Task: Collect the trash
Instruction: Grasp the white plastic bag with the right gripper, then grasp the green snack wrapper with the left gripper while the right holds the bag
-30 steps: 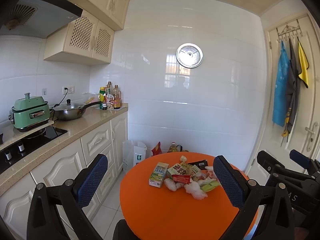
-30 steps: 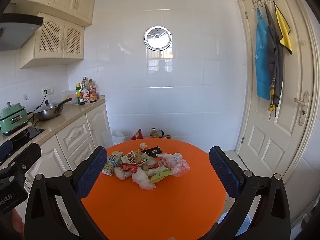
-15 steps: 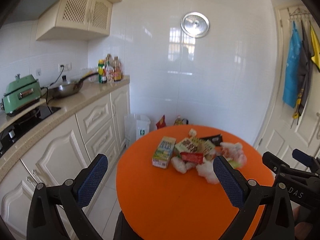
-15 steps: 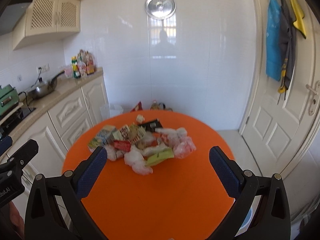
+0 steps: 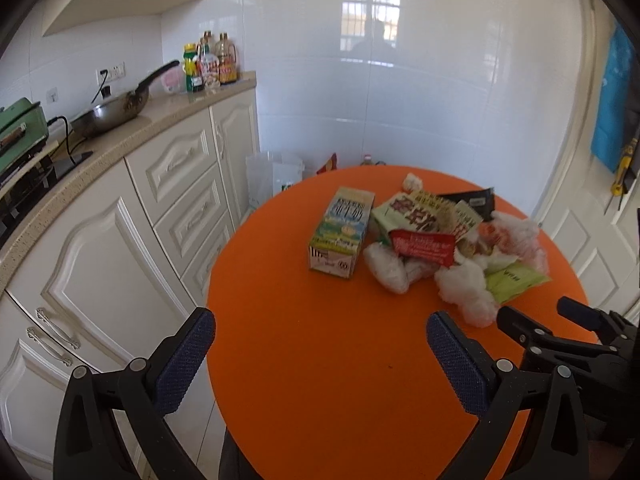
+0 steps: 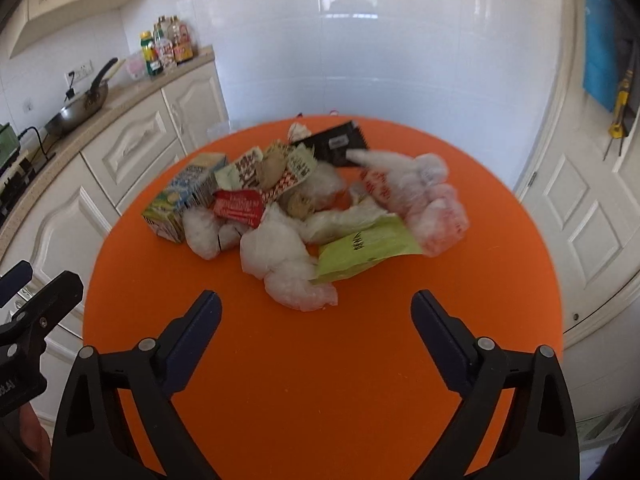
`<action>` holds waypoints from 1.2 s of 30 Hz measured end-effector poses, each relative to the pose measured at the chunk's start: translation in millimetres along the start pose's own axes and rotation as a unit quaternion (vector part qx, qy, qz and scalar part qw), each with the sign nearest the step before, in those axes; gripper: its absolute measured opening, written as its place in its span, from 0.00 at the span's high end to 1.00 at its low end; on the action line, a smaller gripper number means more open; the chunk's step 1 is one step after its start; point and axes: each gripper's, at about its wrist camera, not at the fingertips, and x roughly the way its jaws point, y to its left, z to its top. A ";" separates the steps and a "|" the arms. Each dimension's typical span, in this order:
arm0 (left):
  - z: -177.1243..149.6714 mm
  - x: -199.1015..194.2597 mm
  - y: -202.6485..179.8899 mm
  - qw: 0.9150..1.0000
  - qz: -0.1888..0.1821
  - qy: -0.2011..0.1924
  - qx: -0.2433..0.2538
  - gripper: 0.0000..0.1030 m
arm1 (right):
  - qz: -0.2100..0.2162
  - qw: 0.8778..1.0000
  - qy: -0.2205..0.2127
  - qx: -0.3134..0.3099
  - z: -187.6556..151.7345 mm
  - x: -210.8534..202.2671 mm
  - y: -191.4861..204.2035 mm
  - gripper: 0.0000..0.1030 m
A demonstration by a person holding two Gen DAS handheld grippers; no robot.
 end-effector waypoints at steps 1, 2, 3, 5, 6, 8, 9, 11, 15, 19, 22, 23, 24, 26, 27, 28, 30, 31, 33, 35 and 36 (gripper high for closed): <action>-0.6 11.6 -1.5 1.000 -0.002 0.011 -0.004 0.01 | 0.004 1.000 0.011 0.001 0.7 9.2 0.3 0.11; -4.5 20.7 -3.3 1.000 -0.008 0.024 -0.012 0.01 | 0.008 1.000 0.023 -0.001 1.3 19.0 1.3 0.13; -7.0 29.4 -5.6 0.999 -0.007 0.032 -0.012 0.01 | 0.012 0.999 0.030 -0.003 2.2 27.1 2.3 0.15; -10.0 47.9 -8.1 0.999 -0.007 0.050 -0.020 0.01 | 0.017 0.999 0.038 -0.009 4.5 40.1 4.3 0.16; -14.5 53.0 -6.9 0.998 -0.007 0.055 -0.020 0.01 | 0.018 0.999 0.039 -0.013 5.9 46.1 5.2 0.18; -18.2 67.1 -11.1 0.997 -0.009 0.068 -0.025 0.01 | 0.022 0.999 0.042 -0.020 9.3 55.9 7.5 0.24; -19.0 73.6 -12.9 0.997 -0.010 0.072 -0.027 0.01 | 0.026 0.998 0.045 -0.023 10.7 59.7 8.2 0.27; -21.2 83.8 -15.8 0.996 -0.012 0.078 -0.029 0.01 | 0.032 0.998 0.046 -0.027 13.5 67.0 9.8 0.28; -29.9 93.3 -21.6 0.994 -0.032 0.094 -0.041 0.01 | 0.046 0.997 0.047 -0.031 18.3 77.1 9.9 0.42; -33.7 100.3 -33.3 0.992 -0.047 0.105 -0.045 0.01 | 0.067 0.996 0.048 -0.037 21.3 80.6 10.9 0.53; -33.0 99.2 -42.5 0.992 -0.058 0.107 -0.043 0.01 | 0.092 0.994 0.052 -0.033 19.0 75.7 5.1 0.56; -31.5 98.4 -44.5 0.992 -0.059 0.108 -0.041 0.01 | 0.102 0.993 0.055 -0.027 18.0 73.1 2.6 0.56; -31.6 97.9 -46.5 0.992 -0.059 0.109 -0.038 0.01 | 0.107 0.992 0.055 -0.025 15.4 69.8 0.7 0.56; -30.4 95.3 -50.2 0.991 -0.061 0.111 -0.038 0.01 | 0.116 0.991 0.056 -0.023 11.4 62.7 -3.9 0.56; -30.4 93.0 -50.0 0.991 -0.061 0.110 -0.037 0.01 | 0.120 0.991 0.056 -0.020 9.4 59.3 -6.3 0.56; -31.9 90.7 -50.8 0.992 -0.060 0.110 -0.035 0.01 | 0.126 0.990 0.056 -0.014 7.9 55.7 -9.9 0.57; -31.3 86.1 -51.5 0.992 -0.059 0.111 -0.031 0.01 | 0.133 0.990 0.052 -0.008 2.8 46.7 -18.1 0.57; -32.9 82.8 -52.9 0.992 -0.060 0.110 -0.029 0.01 | 0.135 0.990 0.050 -0.006 1.6 42.8 -20.4 0.57; -30.5 76.9 -56.2 0.992 -0.062 0.110 -0.024 0.01 | 0.134 0.990 0.048 -0.003 -1.6 35.4 -25.5 0.57; -31.0 71.1 -61.1 0.992 -0.065 0.110 -0.017 0.01 | 0.131 0.990 0.050 0.002 -5.8 30.2 -33.0 0.57; -29.4 68.8 -64.2 0.992 -0.067 0.110 -0.015 0.01 | 0.130 0.990 0.050 0.004 -8.5 27.4 -37.3 0.57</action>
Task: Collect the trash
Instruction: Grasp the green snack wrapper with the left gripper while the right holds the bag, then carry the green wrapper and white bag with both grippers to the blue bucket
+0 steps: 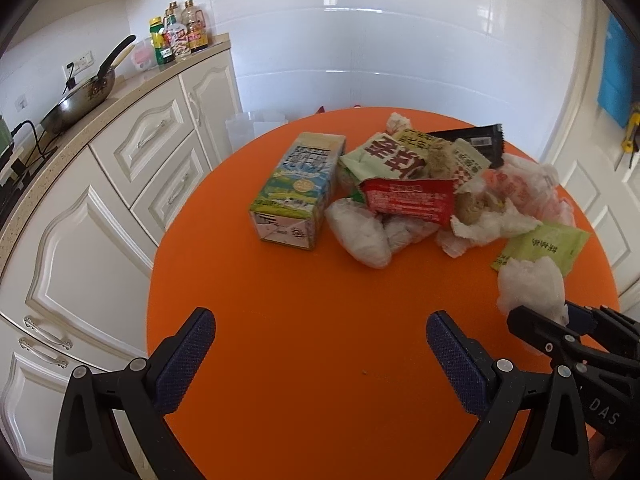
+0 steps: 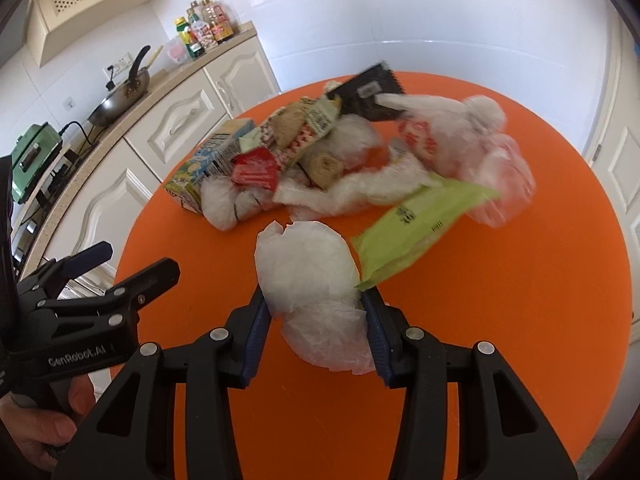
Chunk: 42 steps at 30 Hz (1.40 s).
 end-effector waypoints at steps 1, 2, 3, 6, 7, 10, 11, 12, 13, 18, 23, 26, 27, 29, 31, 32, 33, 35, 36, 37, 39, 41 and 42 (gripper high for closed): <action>-1.1 -2.3 -3.2 1.000 -0.001 -0.001 0.005 0.01 | -0.001 1.000 0.000 0.001 -2.5 -2.8 -3.4 0.57; -1.0 -4.9 -6.2 1.000 -0.002 -0.001 0.009 0.01 | -0.004 1.000 0.001 0.003 -5.8 -5.8 -6.3 0.57; -2.7 -7.7 -10.5 1.000 -0.004 -0.002 0.014 0.01 | -0.008 1.000 0.003 0.004 -8.4 -8.0 -9.7 0.57; -3.5 -12.9 -22.7 1.000 -0.010 -0.006 0.018 0.01 | -0.012 1.000 0.009 0.010 -18.8 -17.3 -21.4 0.57; -5.0 -15.4 -28.3 1.000 -0.012 -0.006 0.025 0.01 | -0.013 1.000 0.011 0.011 -22.6 -21.2 -25.1 0.57; -10.1 -21.6 -45.1 0.999 -0.018 -0.008 0.048 0.01 | -0.019 1.000 0.011 0.020 -33.6 -35.5 -37.8 0.57; -11.6 -22.6 -50.7 0.998 -0.019 -0.008 0.057 0.01 | -0.022 0.999 0.008 0.025 -37.0 -40.9 -42.6 0.57; -13.7 -24.0 -57.5 0.998 -0.022 -0.008 0.065 0.01 | -0.025 0.999 0.003 0.032 -40.1 -45.5 -47.6 0.57; -17.3 -26.6 -65.4 0.997 -0.027 -0.008 0.074 0.01 | -0.029 0.999 -0.002 0.040 -42.4 -50.1 -54.5 0.57; -27.3 -25.7 -99.0 0.992 -0.033 -0.009 0.122 0.01 | -0.053 0.994 -0.031 0.088 -42.4 -68.6 -94.5 0.57; -35.1 -9.2 -130.4 0.988 -0.025 0.003 0.153 0.01 | -0.068 0.990 -0.045 0.119 -35.2 -74.4 -122.0 0.57; -36.4 3.0 -144.5 0.985 -0.013 0.003 0.170 0.02 | -0.068 0.988 -0.051 0.128 -29.7 -76.8 -133.6 0.57; -39.6 5.2 -149.0 0.984 -0.012 0.005 0.177 0.10 | -0.069 0.988 -0.052 0.129 -28.6 -77.8 -136.7 0.57; -40.9 13.6 -151.8 0.983 -0.028 0.023 0.181 0.39 | -0.070 0.987 -0.055 0.133 -28.0 -80.5 -142.2 0.57; -40.7 11.1 -145.9 0.985 -0.070 0.040 0.154 0.57 | -0.073 0.986 -0.057 0.138 -26.5 -83.5 -146.7 0.57; -40.3 8.2 -144.0 0.985 -0.076 0.044 0.151 0.63 | -0.074 0.986 -0.058 0.139 -26.7 -84.0 -147.0 0.57; -38.6 4.8 -142.1 0.984 -0.083 0.040 0.150 0.70 | -0.076 0.985 -0.058 0.140 -27.3 -84.7 -148.2 0.57; -36.0 -4.1 -136.4 0.984 -0.102 0.035 0.145 0.84 | -0.078 0.985 -0.059 0.145 -29.0 -86.5 -151.8 0.57; -36.5 -9.5 -133.7 0.983 -0.113 0.036 0.142 0.89 | -0.078 0.984 -0.060 0.147 -30.2 -86.7 -153.4 0.57; -37.2 -15.6 -130.0 0.982 -0.126 0.037 0.137 0.89 | -0.078 0.984 -0.061 0.149 -31.5 -87.3 -154.7 0.57; -36.8 -25.9 -123.6 0.981 -0.140 0.036 0.130 0.90 | -0.078 0.983 -0.062 0.153 -33.2 -88.6 -156.3 0.57; -36.1 -38.2 -116.3 0.980 -0.152 0.030 0.124 0.92 | -0.078 0.983 -0.064 0.154 -34.8 -90.0 -157.5 0.57; -39.1 -47.5 -114.5 0.980 -0.156 0.025 0.124 0.93 | -0.079 0.983 -0.064 0.154 -35.2 -90.8 -157.8 0.57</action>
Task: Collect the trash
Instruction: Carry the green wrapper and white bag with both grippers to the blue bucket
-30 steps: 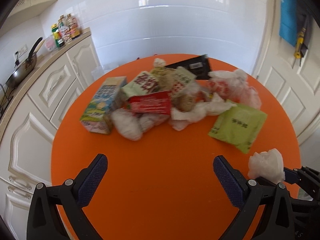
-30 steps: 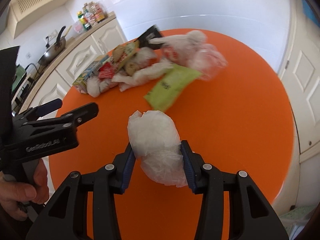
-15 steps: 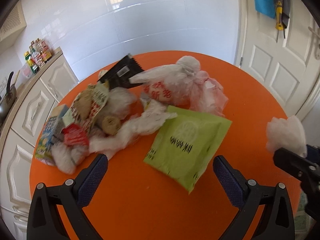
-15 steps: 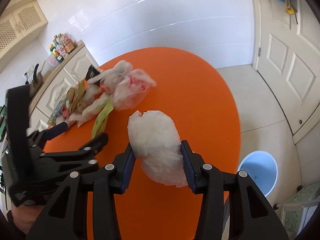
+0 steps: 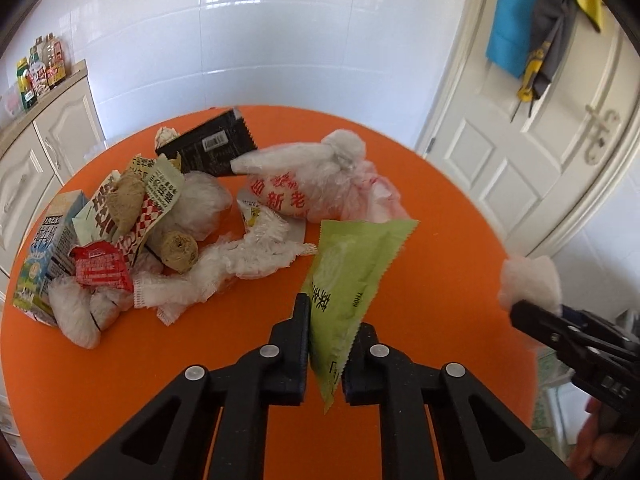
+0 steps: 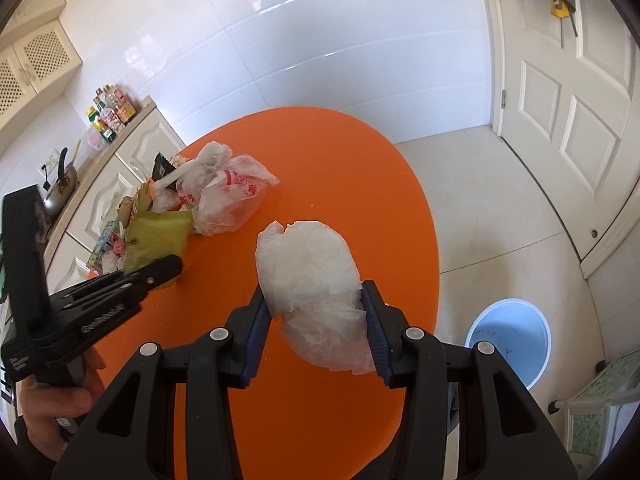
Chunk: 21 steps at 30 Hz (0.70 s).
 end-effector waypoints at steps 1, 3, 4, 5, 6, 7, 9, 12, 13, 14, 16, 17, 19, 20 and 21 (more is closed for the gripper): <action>4.9 -1.6 0.8 1.000 0.001 -0.003 0.003 0.93 | 0.000 1.000 -0.001 0.000 -0.3 -0.8 -0.5 0.57; 17.2 -6.2 0.3 1.000 0.000 -0.009 0.007 0.93 | 0.001 1.000 -0.003 0.003 -0.7 -3.8 -2.8 0.57; 17.8 -12.0 -3.1 1.000 -0.004 -0.013 0.009 0.93 | 0.001 1.000 -0.006 0.005 -0.8 -6.0 -4.4 0.57; 19.2 -16.2 -6.3 1.000 -0.006 -0.017 0.011 0.93 | 0.000 1.000 -0.008 0.006 -0.6 -7.7 -6.0 0.57; 19.3 -21.3 -11.4 1.000 -0.008 -0.022 0.014 0.93 | 0.000 1.000 -0.011 0.008 -0.3 -10.1 -8.4 0.57; 23.1 -23.9 -15.0 0.999 -0.011 -0.027 0.018 0.93 | -0.001 1.000 -0.013 0.011 0.3 -12.5 -11.5 0.57; 35.9 -20.1 -7.4 0.999 -0.018 -0.034 0.023 0.93 | -0.003 1.000 -0.021 0.015 2.1 -19.0 -18.9 0.57; 36.6 -41.6 -17.4 0.998 -0.035 -0.048 0.035 0.93 | -0.008 0.999 -0.036 0.023 5.0 -33.0 -31.5 0.57; 36.8 -44.0 -26.6 0.997 -0.042 -0.052 0.041 0.93 | -0.010 0.999 -0.041 0.025 6.0 -37.3 -35.6 0.57; 43.6 -36.7 -22.8 0.996 -0.049 -0.055 0.046 0.93 | -0.014 0.998 -0.047 0.029 7.2 -43.3 -41.8 0.57; 45.6 -46.9 -37.1 0.994 -0.072 -0.061 0.061 0.93 | -0.024 0.997 -0.060 0.039 10.2 -56.8 -57.8 0.57; 55.6 -38.1 -38.2 0.993 -0.080 -0.062 0.067 0.93 | -0.029 0.997 -0.065 0.042 12.3 -62.0 -65.7 0.57; 56.3 -43.9 -55.4 0.989 -0.104 -0.063 0.090 0.93 | -0.052 0.994 -0.076 0.053 15.9 -74.7 -86.3 0.57; 61.2 -40.0 -61.8 0.987 -0.113 -0.062 0.096 0.93 | -0.062 0.993 -0.080 0.058 16.9 -79.0 -94.8 0.57; 60.5 -39.9 -73.5 0.984 -0.131 -0.057 0.104 0.93 | -0.072 0.992 -0.084 0.065 17.3 -83.8 -105.7 0.57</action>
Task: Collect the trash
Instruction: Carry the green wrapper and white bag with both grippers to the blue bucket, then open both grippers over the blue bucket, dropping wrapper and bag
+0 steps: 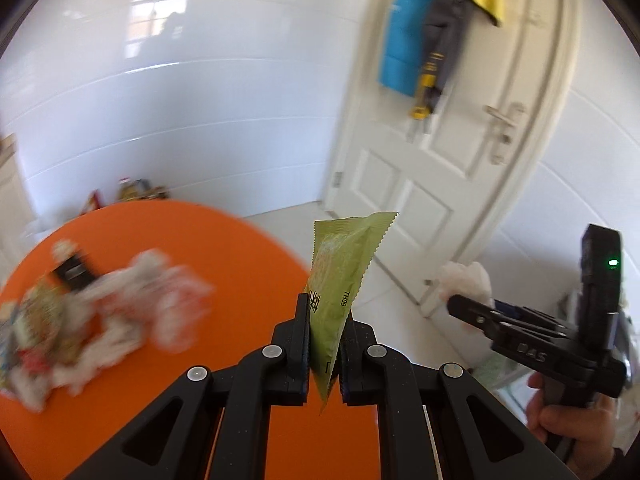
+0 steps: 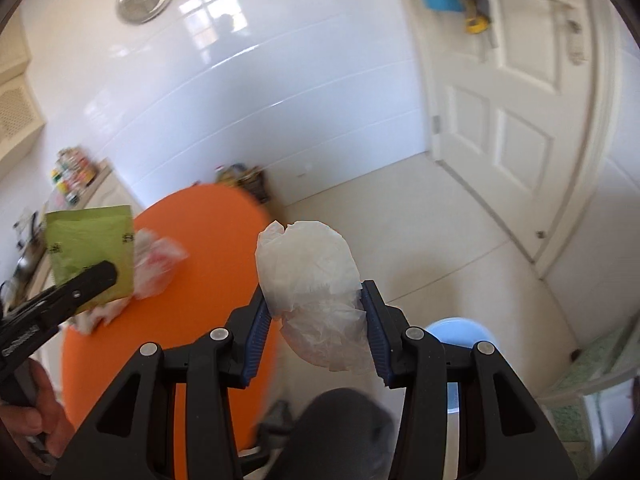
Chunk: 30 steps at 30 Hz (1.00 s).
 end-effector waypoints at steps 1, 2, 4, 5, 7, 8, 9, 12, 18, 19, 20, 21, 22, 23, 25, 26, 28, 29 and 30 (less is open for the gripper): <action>5.6 11.6 -4.1 1.000 -0.012 0.006 0.005 0.93 | -0.010 1.000 -0.003 0.008 2.2 -2.0 -11.9 0.57; 9.8 21.0 -8.4 1.000 -0.024 0.014 0.011 0.93 | -0.023 1.000 -0.005 0.017 3.5 -3.3 -26.2 0.57; 10.7 40.3 -25.0 0.998 -0.049 0.037 0.021 0.93 | -0.045 0.998 -0.003 0.036 4.3 -1.4 -52.5 0.57; 9.8 52.7 -33.8 0.996 -0.063 0.055 0.025 0.93 | -0.055 0.997 -0.001 0.048 2.7 1.9 -67.6 0.57; 8.9 78.6 -43.5 0.992 -0.082 0.085 0.034 0.93 | -0.074 0.995 0.014 0.071 -3.7 13.3 -98.2 0.57; 11.1 94.9 -42.4 0.990 -0.089 0.105 0.040 0.93 | -0.076 0.994 0.019 0.081 -5.1 17.6 -108.8 0.57; 12.1 110.8 -44.3 0.987 -0.096 0.122 0.046 0.93 | -0.078 0.992 0.028 0.095 -8.6 25.4 -122.9 0.57; -0.5 159.3 -55.4 0.976 -0.103 0.181 0.069 0.93 | -0.087 0.987 0.053 0.124 -19.9 50.9 -157.2 0.57; -23.6 254.5 -48.8 0.947 -0.105 0.295 0.071 0.93 | -0.082 0.974 0.107 0.179 -43.8 107.4 -212.8 0.57; -25.8 270.1 -45.0 0.942 -0.104 0.313 0.061 0.93 | -0.083 0.970 0.120 0.192 -48.7 118.8 -222.8 0.57; -28.0 287.0 -45.3 0.936 -0.107 0.331 0.052 0.93 | -0.085 0.968 0.126 0.199 -52.8 125.2 -230.3 0.56; -25.3 305.0 -43.2 0.931 -0.108 0.346 0.048 0.92 | -0.085 0.965 0.134 0.208 -57.2 133.3 -238.2 0.56; -26.2 317.7 -39.9 0.928 -0.103 0.355 0.048 0.92 | -0.084 0.962 0.141 0.216 -59.5 139.6 -244.6 0.56; -25.8 328.2 -37.5 0.926 -0.098 0.362 0.050 0.91 | -0.084 0.959 0.147 0.226 -62.9 146.3 -252.0 0.54; -24.8 353.7 -31.9 0.918 -0.097 0.383 0.047 0.87 | -0.088 0.954 0.155 0.239 -68.4 155.9 -263.2 0.53; -11.6 377.0 -37.9 0.915 -0.090 0.389 0.048 0.79 | -0.087 0.952 0.159 0.248 -70.9 159.4 -267.8 0.52; -3.3 393.7 -29.4 0.916 -0.075 0.391 0.052 0.58 | -0.087 0.947 0.162 0.262 -72.7 163.9 -277.6 0.45; 0.5 400.7 -25.3 0.917 -0.069 0.390 0.053 0.46 | -0.088 0.946 0.162 0.268 -73.9 165.8 -281.6 0.40; 8.3 413.7 -27.9 0.918 -0.062 0.387 0.054 0.40 | -0.087 0.944 0.162 0.274 -75.9 167.3 -284.6 0.34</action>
